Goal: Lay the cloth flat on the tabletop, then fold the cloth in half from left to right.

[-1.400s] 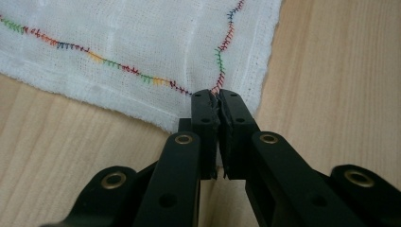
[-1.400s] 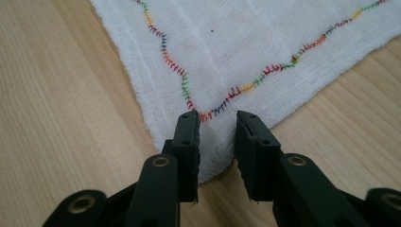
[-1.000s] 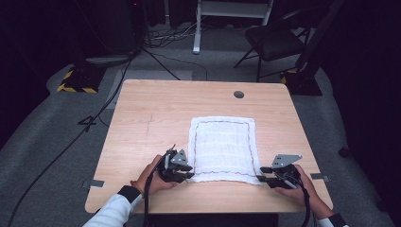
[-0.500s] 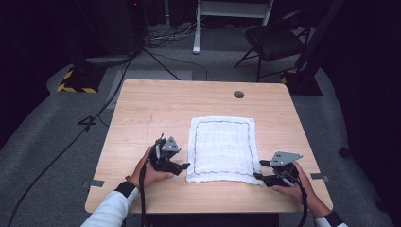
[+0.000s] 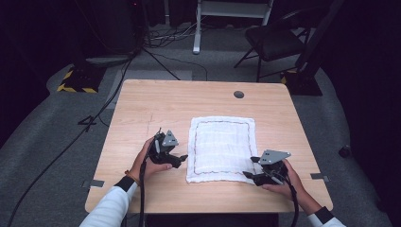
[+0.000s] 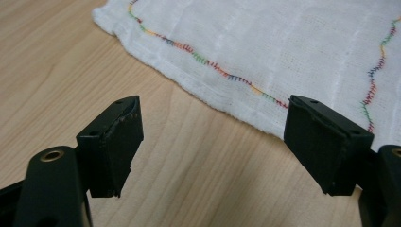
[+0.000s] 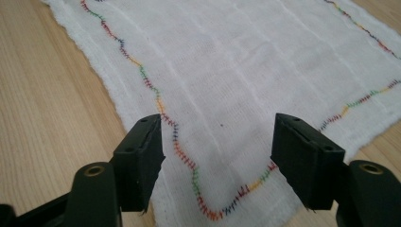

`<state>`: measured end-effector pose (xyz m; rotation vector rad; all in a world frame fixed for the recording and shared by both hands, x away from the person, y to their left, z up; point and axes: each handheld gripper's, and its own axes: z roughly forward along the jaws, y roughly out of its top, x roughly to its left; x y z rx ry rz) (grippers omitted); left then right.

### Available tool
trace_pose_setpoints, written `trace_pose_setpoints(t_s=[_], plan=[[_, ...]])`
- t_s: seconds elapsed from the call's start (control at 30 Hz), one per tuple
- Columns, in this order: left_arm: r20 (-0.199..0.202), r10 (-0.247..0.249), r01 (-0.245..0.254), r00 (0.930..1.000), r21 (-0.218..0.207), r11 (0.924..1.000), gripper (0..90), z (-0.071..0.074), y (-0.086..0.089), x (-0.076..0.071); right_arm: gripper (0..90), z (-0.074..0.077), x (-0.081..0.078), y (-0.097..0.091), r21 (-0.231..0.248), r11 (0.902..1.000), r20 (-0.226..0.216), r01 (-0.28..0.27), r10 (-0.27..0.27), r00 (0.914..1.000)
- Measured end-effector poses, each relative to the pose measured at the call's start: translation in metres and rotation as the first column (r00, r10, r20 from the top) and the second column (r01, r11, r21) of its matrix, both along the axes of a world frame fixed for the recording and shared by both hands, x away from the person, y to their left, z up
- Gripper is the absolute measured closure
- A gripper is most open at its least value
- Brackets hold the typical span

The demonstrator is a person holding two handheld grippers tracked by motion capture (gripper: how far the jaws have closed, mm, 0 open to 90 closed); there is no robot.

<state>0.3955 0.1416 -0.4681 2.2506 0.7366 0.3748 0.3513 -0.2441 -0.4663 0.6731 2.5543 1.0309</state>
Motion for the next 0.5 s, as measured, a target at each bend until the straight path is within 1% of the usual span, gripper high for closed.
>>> trace_pose_setpoints(t_s=[0.07, 0.13, 0.17, 0.2, 0.23, 0.27, 0.3, 0.33, 0.37, 0.4, 0.43, 0.47, 0.5], plan=[[0.008, 0.007, -0.007, 0.9999, 0.007, 1.0000, 20.1, 0.000, 0.000, 0.001, 36.2, 0.001, 0.000, 0.006, 0.001, 0.9999, 0.003, -0.012, 0.012, 0.9999], [-0.008, 0.010, -0.010, 0.9999, 0.009, 0.9999, 17.8, 0.002, 0.000, 0.005, 36.6, 0.001, 0.000, 0.011, 0.002, 0.9997, 0.008, -0.023, 0.022, 0.9997], [-0.008, 0.010, -0.010, 0.9999, 0.009, 0.9999, 18.0, 0.002, 0.000, 0.005, 36.6, 0.001, 0.000, 0.011, 0.002, 0.9997, 0.008, -0.023, 0.022, 0.9997], [-0.002, 0.030, -0.030, 0.9996, -0.020, 0.9994, 18.4, 0.005, 0.002, 0.011, 37.3, 0.003, 0.001, 0.019, 0.008, 0.9992, 0.012, -0.038, 0.038, 0.9992], [0.009, 0.037, -0.037, 0.9993, -0.025, 0.9990, 18.9, 0.006, 0.003, 0.014, 37.5, 0.004, 0.001, 0.023, 0.010, 0.9990, 0.014, -0.043, 0.043, 0.9990], [0.035, 0.055, -0.054, 0.9979, -0.027, 0.9982, 19.6, 0.008, 0.003, 0.018, 37.8, 0.004, 0.001, 0.025, 0.012, 0.9986, 0.013, -0.051, 0.051, 0.9986], [0.035, 0.055, -0.054, 0.9979, -0.027, 0.9982, 19.9, 0.008, 0.003, 0.018, 37.8, 0.004, 0.001, 0.025, 0.012, 0.9986, 0.013, -0.051, 0.051, 0.9986], [0.021, 0.059, -0.058, 0.9981, -0.041, 0.9975, 19.5, 0.009, 0.003, 0.028, 38.4, 0.005, 0.002, 0.035, 0.013, 0.9972, 0.023, -0.074, 0.073, 0.9970], [0.021, 0.066, -0.065, 0.9976, -0.045, 0.9969, 19.7, 0.009, 0.002, 0.033, 38.8, 0.006, 0.002, 0.039, 0.015, 0.9966, 0.026, -0.082, 0.081, 0.9964], [0.021, 0.066, -0.065, 0.9976, -0.045, 0.9969, 19.7, 0.009, 0.002, 0.033, 38.8, 0.006, 0.002, 0.039, 0.015, 0.9966, 0.026, -0.082, 0.081, 0.9964], [0.013, 0.078, -0.078, 0.9969, -0.041, 0.9961, 19.5, 0.009, -0.001, 0.046, 39.9, 0.007, 0.002, 0.051, 0.021, 0.9946, 0.029, -0.102, 0.101, 0.9944], [0.013, 0.078, -0.078, 0.9969, -0.041, 0.9961, 19.7, 0.009, -0.001, 0.046, 40.3, 0.007, 0.002, 0.055, 0.025, 0.9932, 0.028, -0.114, 0.113, 0.9932], [0.012, 0.089, -0.088, 0.9960, -0.040, 0.9953, 19.7, 0.007, -0.004, 0.054, 40.9, 0.006, 0.002, 0.064, 0.028, 0.9911, 0.029, -0.130, 0.130, 0.9912]])
